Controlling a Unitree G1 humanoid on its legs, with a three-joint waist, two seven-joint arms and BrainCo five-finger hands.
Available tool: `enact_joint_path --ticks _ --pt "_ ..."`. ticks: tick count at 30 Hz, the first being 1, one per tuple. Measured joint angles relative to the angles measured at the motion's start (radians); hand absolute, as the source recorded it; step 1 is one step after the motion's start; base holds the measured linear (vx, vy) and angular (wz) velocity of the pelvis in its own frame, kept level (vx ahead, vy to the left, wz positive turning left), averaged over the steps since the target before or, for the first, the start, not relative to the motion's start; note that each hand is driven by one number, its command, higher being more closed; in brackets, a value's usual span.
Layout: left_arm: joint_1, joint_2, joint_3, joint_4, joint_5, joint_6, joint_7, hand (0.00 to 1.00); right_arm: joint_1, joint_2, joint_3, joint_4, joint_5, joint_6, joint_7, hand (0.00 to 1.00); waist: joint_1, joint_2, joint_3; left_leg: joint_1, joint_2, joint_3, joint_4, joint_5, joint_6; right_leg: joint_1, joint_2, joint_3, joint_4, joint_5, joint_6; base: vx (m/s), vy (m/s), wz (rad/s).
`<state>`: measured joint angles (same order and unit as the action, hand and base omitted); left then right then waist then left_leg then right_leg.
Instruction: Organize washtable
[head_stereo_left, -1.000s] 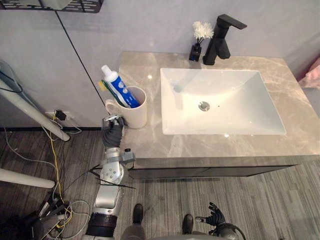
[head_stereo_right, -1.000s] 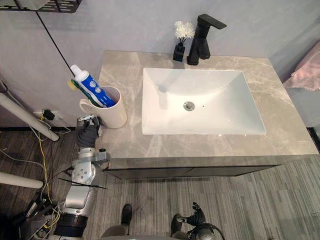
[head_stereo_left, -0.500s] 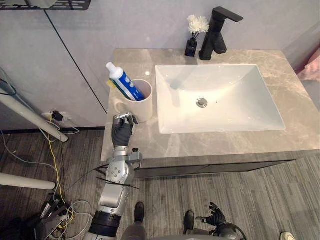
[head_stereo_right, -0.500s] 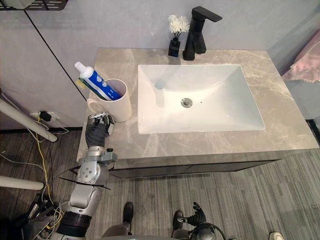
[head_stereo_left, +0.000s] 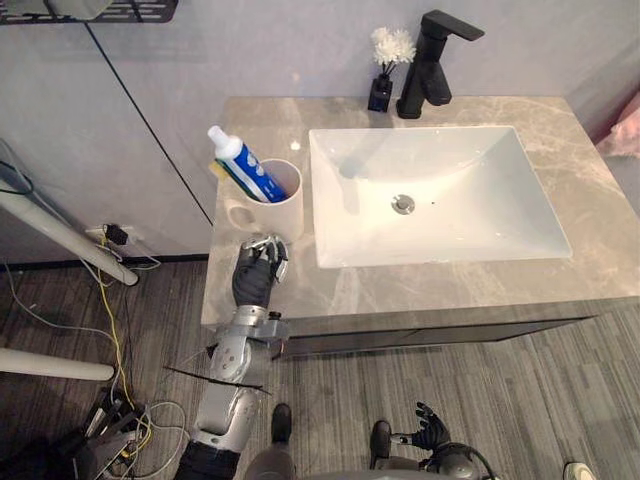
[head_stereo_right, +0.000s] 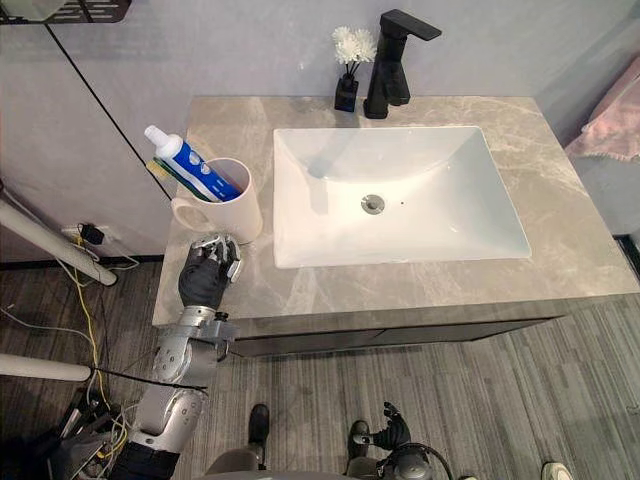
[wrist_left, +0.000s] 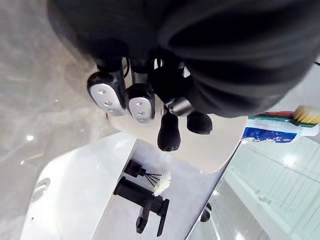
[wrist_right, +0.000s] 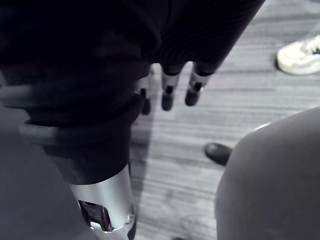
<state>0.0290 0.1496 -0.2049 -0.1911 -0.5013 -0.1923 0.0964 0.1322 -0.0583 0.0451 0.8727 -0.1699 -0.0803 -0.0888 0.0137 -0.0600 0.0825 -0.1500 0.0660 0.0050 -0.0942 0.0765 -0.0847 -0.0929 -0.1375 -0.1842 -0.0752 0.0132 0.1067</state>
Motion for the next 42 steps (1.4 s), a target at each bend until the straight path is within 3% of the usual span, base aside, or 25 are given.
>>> enact_joint_path --ticks 7,13,28,37,42 --pt "0.000 0.021 -0.021 -0.008 -0.003 0.021 -0.012 1.00 -0.004 -0.021 0.014 0.000 -0.003 0.001 0.007 0.00 -0.002 0.013 -0.002 0.000 0.000 0.000 0.000 0.000 0.000 0.000 0.000 0.000 0.001 0.000 0.000 0.00 0.000 0.00" --pt "-0.022 0.020 -0.009 0.026 0.061 0.034 0.002 1.00 -0.004 -0.039 0.014 -0.005 -0.030 0.002 0.026 0.00 -0.007 0.028 -0.012 0.000 0.000 0.001 0.000 0.000 0.000 -0.002 0.000 0.002 0.002 0.000 0.000 0.00 0.000 0.00" --pt "-0.204 0.020 0.079 0.171 0.216 0.050 0.100 1.00 0.019 -0.039 0.009 -0.069 -0.035 0.017 0.038 0.00 -0.029 0.028 -0.012 -0.011 0.000 0.019 0.000 0.000 0.000 -0.024 0.000 0.023 0.001 0.009 0.001 0.00 0.000 -0.03" --pt "-0.277 0.023 0.090 0.226 0.228 0.058 0.112 1.00 0.023 -0.039 0.002 -0.076 -0.035 0.019 0.045 0.00 -0.031 0.024 -0.009 -0.024 -0.001 0.019 0.000 0.003 0.004 -0.037 -0.001 0.024 -0.004 0.018 0.001 -0.01 0.000 -0.01" --pt "-0.387 0.063 0.102 0.282 0.228 0.075 0.138 1.00 0.024 -0.038 0.002 -0.095 -0.034 0.019 0.046 0.00 -0.036 0.015 0.013 -0.030 -0.001 0.024 0.001 0.004 0.005 -0.041 -0.001 0.033 -0.015 0.027 0.000 0.00 0.000 -0.02"
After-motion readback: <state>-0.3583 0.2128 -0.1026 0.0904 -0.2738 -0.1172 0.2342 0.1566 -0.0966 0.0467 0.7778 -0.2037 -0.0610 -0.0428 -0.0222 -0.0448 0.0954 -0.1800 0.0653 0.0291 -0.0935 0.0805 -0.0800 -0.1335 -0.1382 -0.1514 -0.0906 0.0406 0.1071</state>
